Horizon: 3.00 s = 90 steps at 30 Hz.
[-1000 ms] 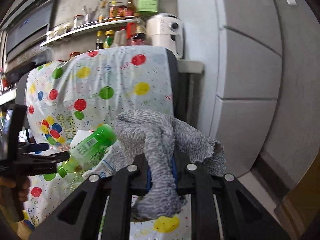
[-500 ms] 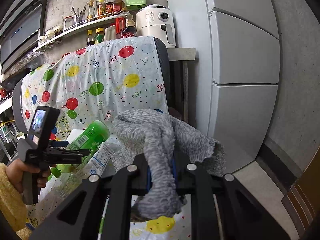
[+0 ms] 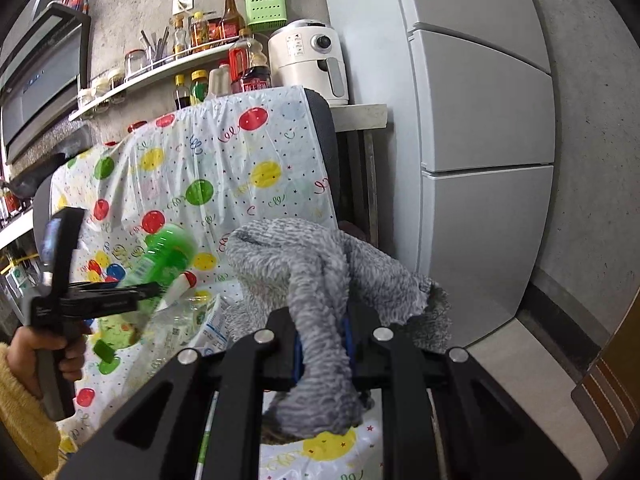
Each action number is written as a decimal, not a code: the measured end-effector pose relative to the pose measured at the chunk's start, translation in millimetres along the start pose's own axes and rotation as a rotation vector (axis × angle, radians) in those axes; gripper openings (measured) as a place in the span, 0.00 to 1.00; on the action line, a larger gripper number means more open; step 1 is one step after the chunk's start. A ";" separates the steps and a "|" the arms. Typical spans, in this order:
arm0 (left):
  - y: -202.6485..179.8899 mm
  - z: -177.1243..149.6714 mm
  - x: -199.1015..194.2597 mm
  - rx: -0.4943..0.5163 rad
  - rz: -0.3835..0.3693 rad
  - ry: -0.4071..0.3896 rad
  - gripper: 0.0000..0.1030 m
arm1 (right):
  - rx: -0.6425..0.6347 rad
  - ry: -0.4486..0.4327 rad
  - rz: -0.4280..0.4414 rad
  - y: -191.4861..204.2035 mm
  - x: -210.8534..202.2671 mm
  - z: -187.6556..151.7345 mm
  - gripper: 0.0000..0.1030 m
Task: Collect trash
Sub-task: 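Carry the cloth and green bottle over the bin and open both grippers, then move both tools back toward the chair seat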
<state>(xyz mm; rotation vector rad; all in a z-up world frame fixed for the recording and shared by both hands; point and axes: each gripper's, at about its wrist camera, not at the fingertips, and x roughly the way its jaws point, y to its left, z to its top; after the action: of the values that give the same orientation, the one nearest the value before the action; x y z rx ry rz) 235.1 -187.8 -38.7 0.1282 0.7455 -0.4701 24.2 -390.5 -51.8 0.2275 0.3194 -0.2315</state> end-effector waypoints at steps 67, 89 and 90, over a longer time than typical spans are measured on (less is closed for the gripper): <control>-283.0 -183.9 -33.9 0.217 -0.523 0.102 0.70 | 0.341 0.144 -0.528 -199.1 -168.8 -157.5 0.45; -73.0 -166.6 -99.0 0.019 -0.123 -0.033 0.71 | -0.043 0.124 -0.101 2.0 -97.3 -78.2 0.45; -60.0 -166.2 -99.0 -0.003 -0.095 -0.031 0.71 | -0.058 0.129 -0.086 10.0 -92.2 -76.9 0.45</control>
<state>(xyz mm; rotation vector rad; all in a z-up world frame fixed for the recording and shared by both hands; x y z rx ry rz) 41.3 -159.1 -90.1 0.0831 0.7244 -0.5600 -80.2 -344.1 -90.2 0.1715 0.4641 -0.2927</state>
